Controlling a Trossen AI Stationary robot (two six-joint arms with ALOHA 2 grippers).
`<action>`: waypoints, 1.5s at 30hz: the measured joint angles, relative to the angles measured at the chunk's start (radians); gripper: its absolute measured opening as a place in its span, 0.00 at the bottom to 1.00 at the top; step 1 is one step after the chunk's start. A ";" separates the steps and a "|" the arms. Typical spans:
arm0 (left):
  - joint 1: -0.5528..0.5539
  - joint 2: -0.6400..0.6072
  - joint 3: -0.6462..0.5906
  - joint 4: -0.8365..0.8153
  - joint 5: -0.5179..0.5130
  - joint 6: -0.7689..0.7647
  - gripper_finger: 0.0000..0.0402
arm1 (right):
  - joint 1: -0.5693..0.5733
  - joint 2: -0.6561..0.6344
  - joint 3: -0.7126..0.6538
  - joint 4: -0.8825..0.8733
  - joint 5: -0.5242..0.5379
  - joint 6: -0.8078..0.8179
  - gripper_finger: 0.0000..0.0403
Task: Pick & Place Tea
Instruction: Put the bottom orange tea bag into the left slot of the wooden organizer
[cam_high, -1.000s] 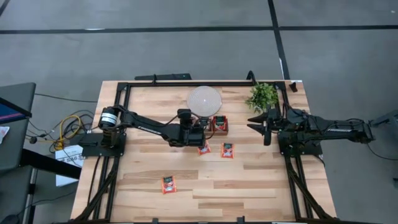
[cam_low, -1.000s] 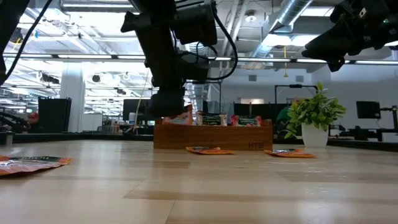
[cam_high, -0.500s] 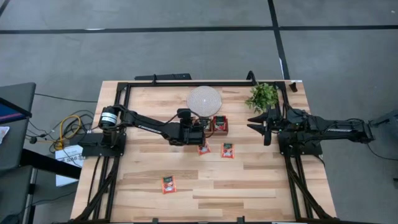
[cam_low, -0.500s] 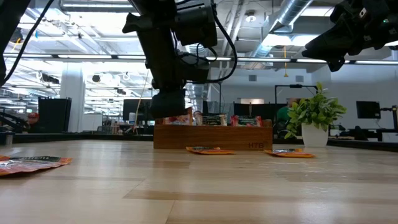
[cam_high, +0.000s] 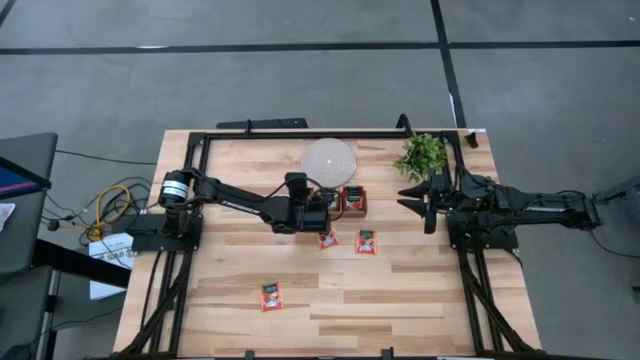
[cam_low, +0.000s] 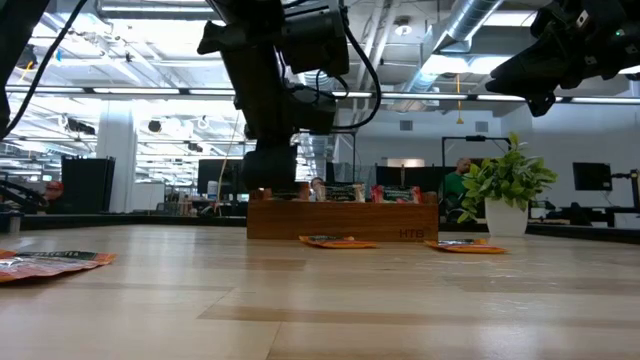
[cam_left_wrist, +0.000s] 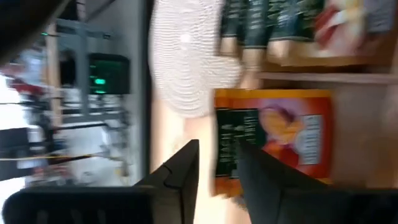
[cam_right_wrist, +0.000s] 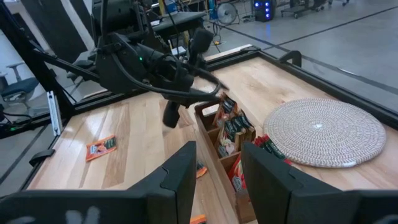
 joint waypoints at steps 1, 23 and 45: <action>-0.002 -0.001 0.002 -0.002 -0.030 0.019 0.25 | 0.000 0.000 0.000 0.000 0.000 0.000 0.29; -0.227 -0.102 0.304 -0.528 0.841 -0.540 0.25 | 0.000 0.000 0.000 -0.001 0.000 -0.011 0.29; -0.484 -0.101 -0.030 -0.213 0.762 -0.783 0.25 | 0.000 0.000 0.000 -0.001 0.000 -0.010 0.29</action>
